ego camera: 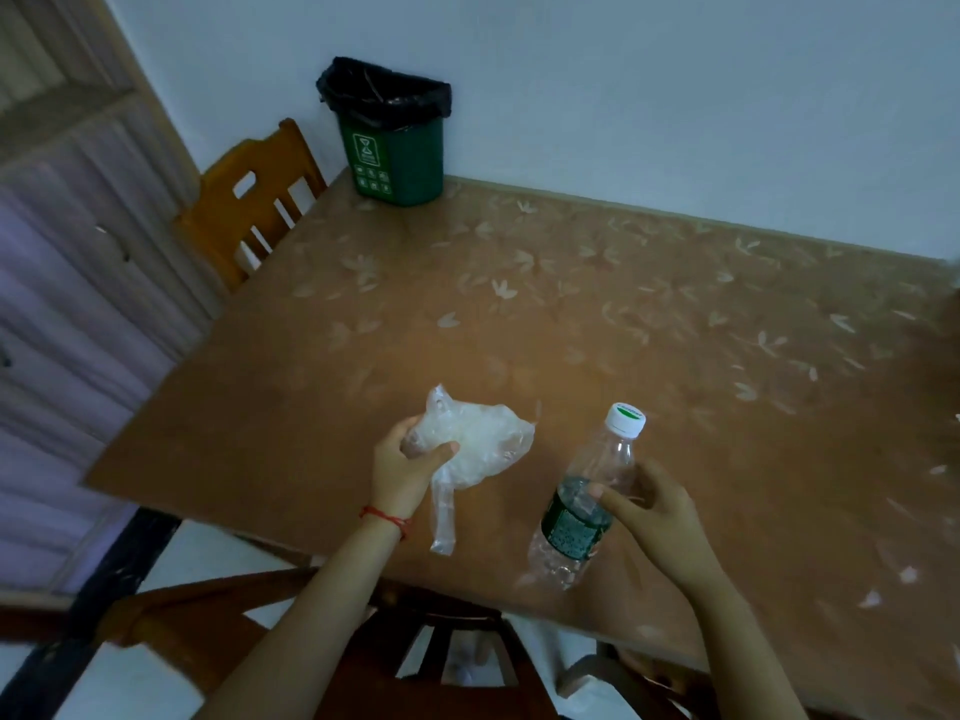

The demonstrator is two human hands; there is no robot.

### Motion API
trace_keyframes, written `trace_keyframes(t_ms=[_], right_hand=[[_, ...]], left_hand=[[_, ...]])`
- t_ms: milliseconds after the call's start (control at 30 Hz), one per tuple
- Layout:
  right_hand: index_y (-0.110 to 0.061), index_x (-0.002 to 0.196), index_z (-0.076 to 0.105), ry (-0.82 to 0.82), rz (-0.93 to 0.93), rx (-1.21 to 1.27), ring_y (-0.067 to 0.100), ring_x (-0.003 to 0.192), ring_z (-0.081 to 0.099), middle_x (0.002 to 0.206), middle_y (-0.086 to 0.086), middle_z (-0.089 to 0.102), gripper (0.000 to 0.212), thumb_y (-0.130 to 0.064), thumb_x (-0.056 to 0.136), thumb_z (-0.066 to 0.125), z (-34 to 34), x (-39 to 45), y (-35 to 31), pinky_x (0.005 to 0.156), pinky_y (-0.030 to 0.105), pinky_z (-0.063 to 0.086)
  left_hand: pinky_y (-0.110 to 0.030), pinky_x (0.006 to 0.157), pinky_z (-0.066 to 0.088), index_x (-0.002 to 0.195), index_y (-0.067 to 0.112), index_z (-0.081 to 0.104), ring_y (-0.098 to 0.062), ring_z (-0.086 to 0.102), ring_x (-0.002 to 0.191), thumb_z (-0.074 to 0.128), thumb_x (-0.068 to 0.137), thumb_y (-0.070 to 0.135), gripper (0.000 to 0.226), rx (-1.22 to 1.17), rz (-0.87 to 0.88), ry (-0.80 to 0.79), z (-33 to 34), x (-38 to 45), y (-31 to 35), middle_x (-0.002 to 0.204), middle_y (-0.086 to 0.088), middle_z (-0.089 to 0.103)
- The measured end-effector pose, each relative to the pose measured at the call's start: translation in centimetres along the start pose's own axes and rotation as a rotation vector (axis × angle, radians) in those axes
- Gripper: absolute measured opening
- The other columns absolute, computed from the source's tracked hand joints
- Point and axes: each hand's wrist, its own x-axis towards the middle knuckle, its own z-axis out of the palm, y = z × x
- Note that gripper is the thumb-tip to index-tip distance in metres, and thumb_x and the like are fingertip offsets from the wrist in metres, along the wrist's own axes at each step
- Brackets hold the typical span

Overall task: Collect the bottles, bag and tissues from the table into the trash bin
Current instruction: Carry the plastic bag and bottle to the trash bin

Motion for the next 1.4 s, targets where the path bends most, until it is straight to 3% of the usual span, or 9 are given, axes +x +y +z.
trace_keyframes(t_ms=[267,400,600,767,967,1100,1233,1300,1400], right_hand=[[-0.018,0.107,0.062,-0.208,-0.147,0.059,0.009,0.087,0.065,0.097,-0.004,0.07,0.032,-0.021,0.077,0.072,1.7,1.0,-3.1,0.07,0.016,0.051],[-0.016,0.104,0.062,-0.276,-0.22,0.106,0.003,0.078,0.063,0.093,-0.006,0.069,0.028,-0.016,0.077,0.072,2.7,1.2,-5.4,0.066,0.011,0.048],[-0.008,0.109,0.061,-0.398,-0.297,0.185,-0.006,0.075,0.063,0.093,-0.008,0.067,0.032,-0.01,0.079,0.068,5.8,1.0,-8.9,0.065,0.009,0.049],[-0.006,0.112,0.06,-0.505,-0.373,0.196,-0.008,0.074,0.063,0.092,-0.008,0.066,0.033,-0.011,0.08,0.066,9.8,-0.3,-12.0,0.062,0.007,0.048],[-0.007,0.114,0.058,-0.634,-0.446,0.206,-0.012,0.073,0.062,0.093,-0.013,0.064,0.034,-0.009,0.08,0.066,15.7,-4.5,-15.9,0.061,0.005,0.047],[-0.011,0.114,0.06,-0.738,-0.437,0.197,-0.003,0.082,0.064,0.097,-0.01,0.067,0.036,-0.016,0.079,0.068,20.4,-8.7,-17.6,0.067,0.013,0.051],[-0.012,0.113,0.06,-0.893,-0.394,0.19,0.012,0.087,0.065,0.094,-0.006,0.067,0.034,-0.02,0.08,0.067,25.4,-14.0,-18.5,0.072,0.022,0.053],[-0.009,0.117,0.057,-1.02,-0.384,0.146,0.011,0.089,0.063,0.09,-0.011,0.063,0.054,-0.036,0.073,0.072,28.1,-16.5,-18.8,0.072,0.02,0.048],[-0.015,0.11,0.058,-1.076,-0.342,0.111,-0.002,0.083,0.063,0.082,-0.017,0.067,0.084,-0.063,0.044,0.078,31.8,-19.8,-19.0,0.083,0.027,0.049]], left_hand=[[-0.022,0.068,0.047,0.09,0.025,0.06,-0.006,0.059,0.081,0.081,0.065,0.026,0.032,0.0,0.021,0.295,-5.0,-5.5,1.3,0.084,0.012,0.062],[-0.015,0.066,0.045,0.103,0.016,0.06,-0.008,0.058,0.085,0.075,0.073,0.018,0.034,-0.029,0.064,0.457,-7.5,-8.6,2.0,0.092,0.007,0.062],[-0.037,0.086,0.051,0.11,0.01,0.06,-0.023,0.059,0.101,0.074,0.074,0.015,0.039,-0.055,0.079,0.67,-11.6,-12.8,2.8,0.109,-0.006,0.062],[-0.032,0.084,0.048,0.113,0.004,0.058,-0.02,0.056,0.099,0.072,0.075,0.01,0.041,-0.093,0.1,0.826,-15.4,-16.8,3.7,0.11,-0.009,0.06],[-0.042,0.089,0.051,0.112,0.007,0.059,-0.024,0.058,0.1,0.072,0.075,0.013,0.041,-0.096,0.102,0.988,-21.2,-22.4,2.6,0.108,-0.008,0.061],[-0.045,0.088,0.052,0.106,0.01,0.062,-0.025,0.061,0.097,0.074,0.073,0.013,0.036,-0.112,0.077,1.099,-25.4,-27.1,0.8,0.101,-0.006,0.063],[-0.031,0.08,0.052,0.105,0.011,0.061,-0.02,0.059,0.091,0.073,0.074,0.012,0.034,-0.113,0.054,1.203,-29.6,-32.0,-1.4,0.1,-0.005,0.062],[-0.023,0.077,0.05,0.109,0.009,0.06,-0.018,0.057,0.09,0.073,0.074,0.015,0.038,-0.064,0.023,1.241,-31.6,-34.3,-2.8,0.1,-0.003,0.061],[-0.031,0.083,0.049,0.112,0.008,0.059,-0.019,0.055,0.095,0.073,0.074,0.018,0.042,-0.053,-0.028,1.294,-34.3,-37.3,-4.8,0.101,-0.002,0.059]])
